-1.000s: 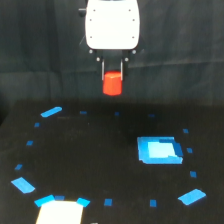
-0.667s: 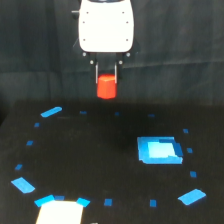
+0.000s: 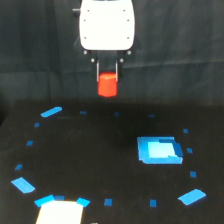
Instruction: Pick up the red object from the table
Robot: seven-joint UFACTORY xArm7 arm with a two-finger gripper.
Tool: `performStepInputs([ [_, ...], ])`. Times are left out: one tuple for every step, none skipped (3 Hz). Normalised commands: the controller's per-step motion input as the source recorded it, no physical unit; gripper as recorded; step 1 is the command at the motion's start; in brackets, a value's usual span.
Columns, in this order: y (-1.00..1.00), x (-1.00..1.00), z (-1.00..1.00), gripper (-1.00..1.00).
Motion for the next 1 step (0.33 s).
performStepInputs([
  [0.13,0.06,0.75,-0.87],
])
